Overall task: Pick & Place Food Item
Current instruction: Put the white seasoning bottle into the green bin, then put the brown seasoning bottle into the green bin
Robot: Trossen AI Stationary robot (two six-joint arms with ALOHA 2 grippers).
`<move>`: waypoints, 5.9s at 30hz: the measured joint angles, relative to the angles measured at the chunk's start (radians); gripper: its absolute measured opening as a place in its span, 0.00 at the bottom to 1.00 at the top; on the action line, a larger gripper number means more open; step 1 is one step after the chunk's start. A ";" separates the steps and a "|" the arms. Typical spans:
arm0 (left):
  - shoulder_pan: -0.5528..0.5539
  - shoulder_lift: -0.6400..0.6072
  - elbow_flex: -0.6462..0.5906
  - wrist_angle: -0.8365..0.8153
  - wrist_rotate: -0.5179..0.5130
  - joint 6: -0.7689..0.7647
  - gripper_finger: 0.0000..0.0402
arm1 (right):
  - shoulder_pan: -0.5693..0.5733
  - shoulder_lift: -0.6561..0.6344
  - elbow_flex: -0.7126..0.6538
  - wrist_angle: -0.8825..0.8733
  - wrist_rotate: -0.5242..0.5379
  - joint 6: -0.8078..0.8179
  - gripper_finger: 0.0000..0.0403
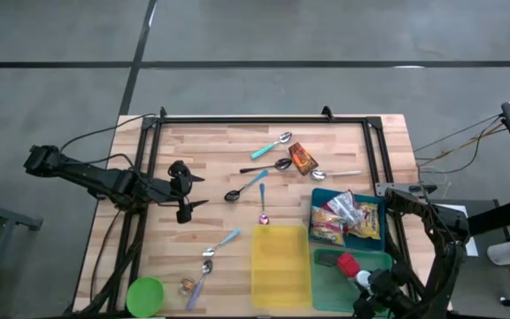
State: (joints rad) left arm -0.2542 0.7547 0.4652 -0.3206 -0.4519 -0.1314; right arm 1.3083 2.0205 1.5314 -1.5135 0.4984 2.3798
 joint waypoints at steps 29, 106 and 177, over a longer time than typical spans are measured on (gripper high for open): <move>0.000 0.000 0.000 0.000 0.000 0.000 0.84 | -0.039 -0.161 0.003 -0.060 0.058 -0.036 0.92; 0.000 0.000 -0.002 0.000 0.000 0.000 0.84 | -1.379 -1.253 -1.078 1.804 -0.529 -2.466 0.92; -0.549 0.691 0.662 -0.684 0.313 -1.546 0.83 | -1.379 -1.252 -1.077 1.802 -0.525 -2.466 0.92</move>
State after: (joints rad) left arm -0.8029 1.4454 1.1274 -1.0041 -0.1388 -1.6771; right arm -0.0704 0.7685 0.4541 0.2882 -0.0265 -0.0864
